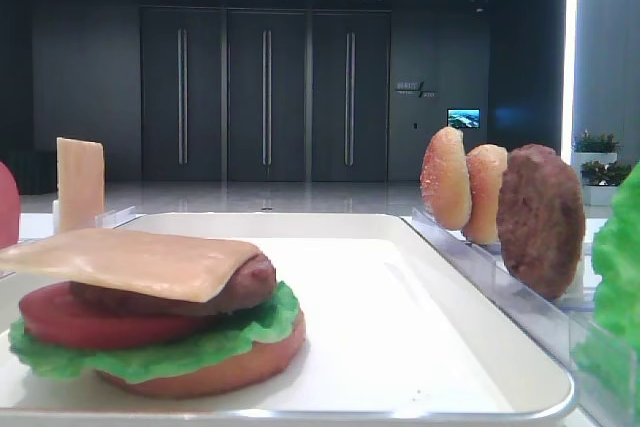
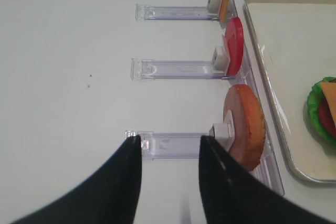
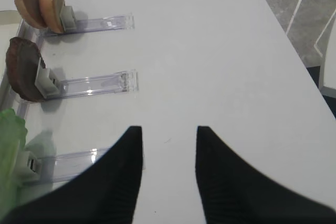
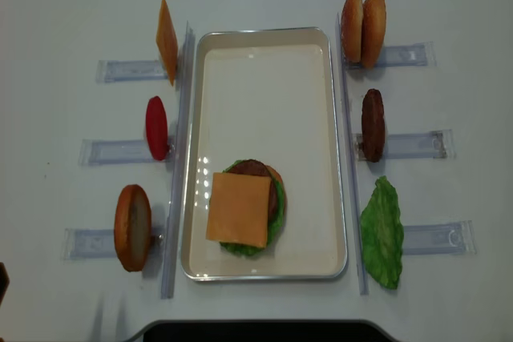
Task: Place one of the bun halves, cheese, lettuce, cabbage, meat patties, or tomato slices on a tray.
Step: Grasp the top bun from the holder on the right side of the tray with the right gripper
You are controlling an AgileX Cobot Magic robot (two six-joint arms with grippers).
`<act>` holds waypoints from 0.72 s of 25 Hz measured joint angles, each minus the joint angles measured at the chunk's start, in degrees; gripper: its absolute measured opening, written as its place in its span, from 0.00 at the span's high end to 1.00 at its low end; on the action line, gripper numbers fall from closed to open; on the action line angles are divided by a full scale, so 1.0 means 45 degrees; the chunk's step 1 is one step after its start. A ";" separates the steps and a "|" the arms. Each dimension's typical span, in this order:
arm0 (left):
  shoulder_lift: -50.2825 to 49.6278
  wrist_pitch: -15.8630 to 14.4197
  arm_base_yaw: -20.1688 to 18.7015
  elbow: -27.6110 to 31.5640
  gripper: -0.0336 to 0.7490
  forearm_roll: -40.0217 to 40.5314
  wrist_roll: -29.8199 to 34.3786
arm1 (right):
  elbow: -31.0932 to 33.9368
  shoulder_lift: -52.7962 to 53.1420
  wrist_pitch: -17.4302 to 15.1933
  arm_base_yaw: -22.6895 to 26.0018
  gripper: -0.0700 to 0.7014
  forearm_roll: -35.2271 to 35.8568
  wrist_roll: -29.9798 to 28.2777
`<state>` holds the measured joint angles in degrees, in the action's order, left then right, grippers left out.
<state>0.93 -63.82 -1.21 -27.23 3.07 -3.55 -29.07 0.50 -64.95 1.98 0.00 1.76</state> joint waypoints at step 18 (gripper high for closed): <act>0.0000 0.0000 0.0000 0.0000 0.60 0.0000 0.0000 | 0.0000 0.0000 0.0000 0.0000 0.59 0.0000 0.0000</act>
<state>0.93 -63.82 -1.21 -27.23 3.07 -3.55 -29.07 0.50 -64.95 1.98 0.00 1.76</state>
